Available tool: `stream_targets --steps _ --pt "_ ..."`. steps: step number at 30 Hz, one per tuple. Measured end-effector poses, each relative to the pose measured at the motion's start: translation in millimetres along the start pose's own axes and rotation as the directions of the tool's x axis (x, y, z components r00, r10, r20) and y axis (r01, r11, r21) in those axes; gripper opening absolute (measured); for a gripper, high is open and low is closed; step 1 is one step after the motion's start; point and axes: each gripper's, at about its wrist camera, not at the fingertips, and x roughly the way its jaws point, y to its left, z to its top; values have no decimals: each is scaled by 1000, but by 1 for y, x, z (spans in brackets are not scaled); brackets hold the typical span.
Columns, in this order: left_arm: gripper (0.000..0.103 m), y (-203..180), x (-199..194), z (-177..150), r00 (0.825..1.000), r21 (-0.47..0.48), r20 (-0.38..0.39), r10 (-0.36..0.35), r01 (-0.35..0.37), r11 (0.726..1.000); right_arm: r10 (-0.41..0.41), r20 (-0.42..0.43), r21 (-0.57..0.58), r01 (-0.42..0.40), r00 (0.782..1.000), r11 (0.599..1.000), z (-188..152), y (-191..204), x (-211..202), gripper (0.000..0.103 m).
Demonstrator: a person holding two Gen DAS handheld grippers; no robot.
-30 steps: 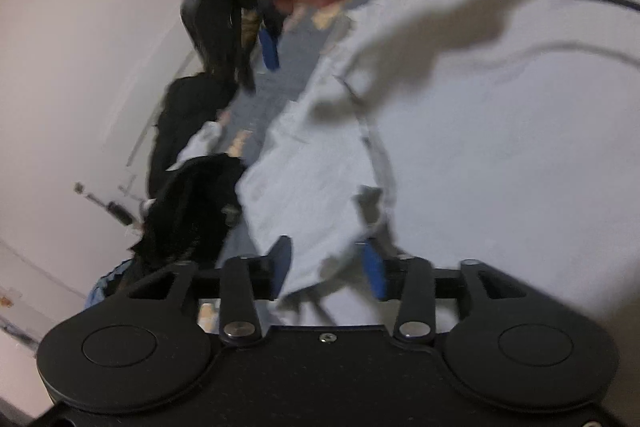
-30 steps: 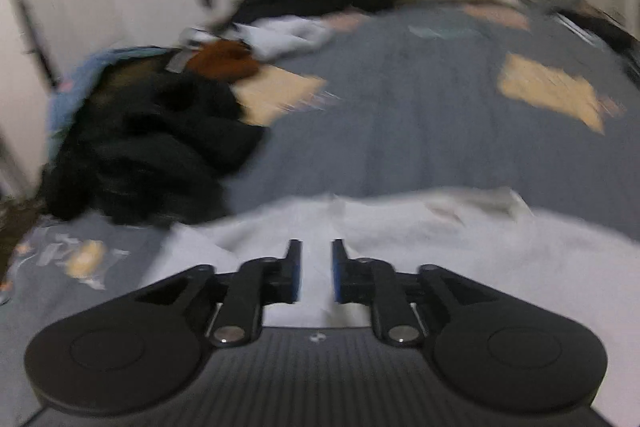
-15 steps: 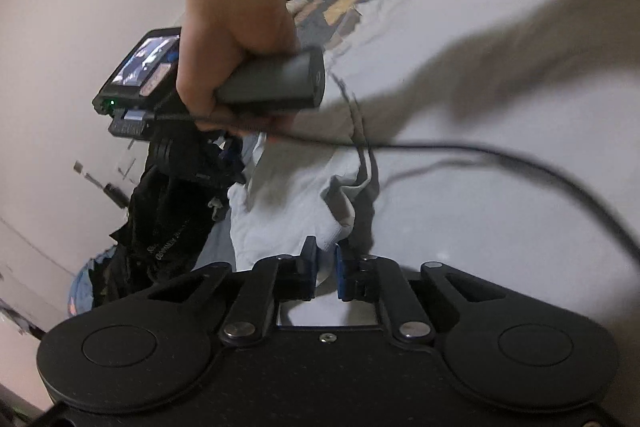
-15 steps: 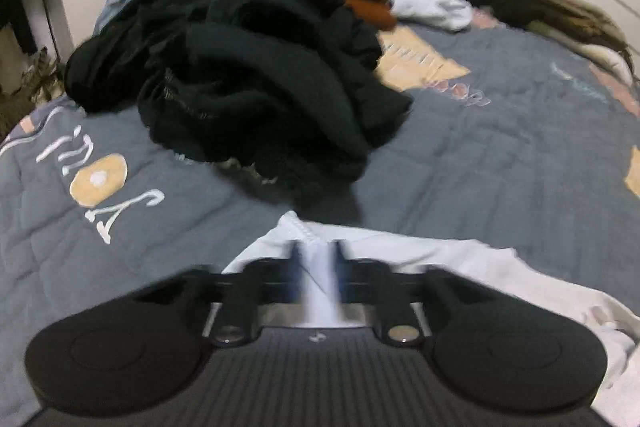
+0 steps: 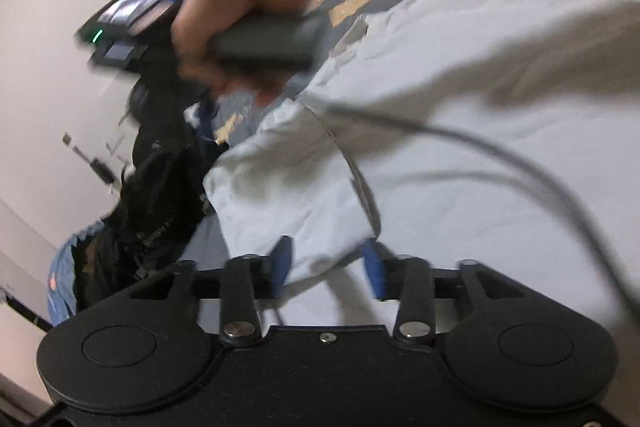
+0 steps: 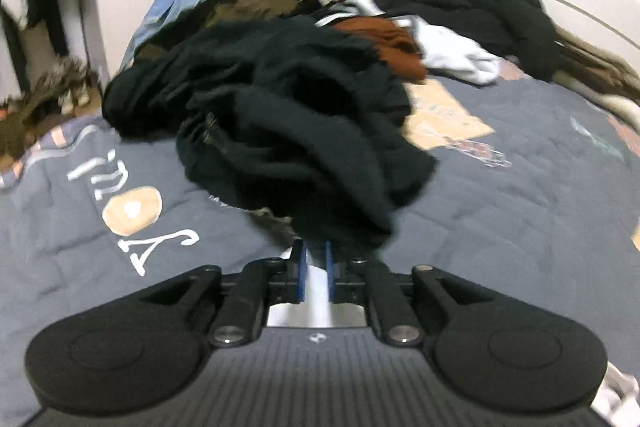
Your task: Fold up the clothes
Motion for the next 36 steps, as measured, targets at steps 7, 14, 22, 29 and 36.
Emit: stream_targets --steps 7,14,22,29,36 --pt "58 2 -5 -10 1000 52 4 13 -13 999 -35 -37 192 41 999 980 -69 -47 -67 37" --pt "58 18 -13 -4 999 -105 40 15 -11 994 -104 -47 342 114 993 933 -96 -60 -35 37" --pt "58 23 -12 -8 999 -109 30 37 -34 993 -126 57 506 80 990 859 -97 -72 -27 8" --pt "58 27 -14 -5 998 -118 34 44 -40 992 -244 68 454 188 967 871 -99 -71 -50 16" --pt "58 36 -20 1 998 -197 62 32 -19 980 -325 63 486 255 944 836 -132 -93 -121 39"
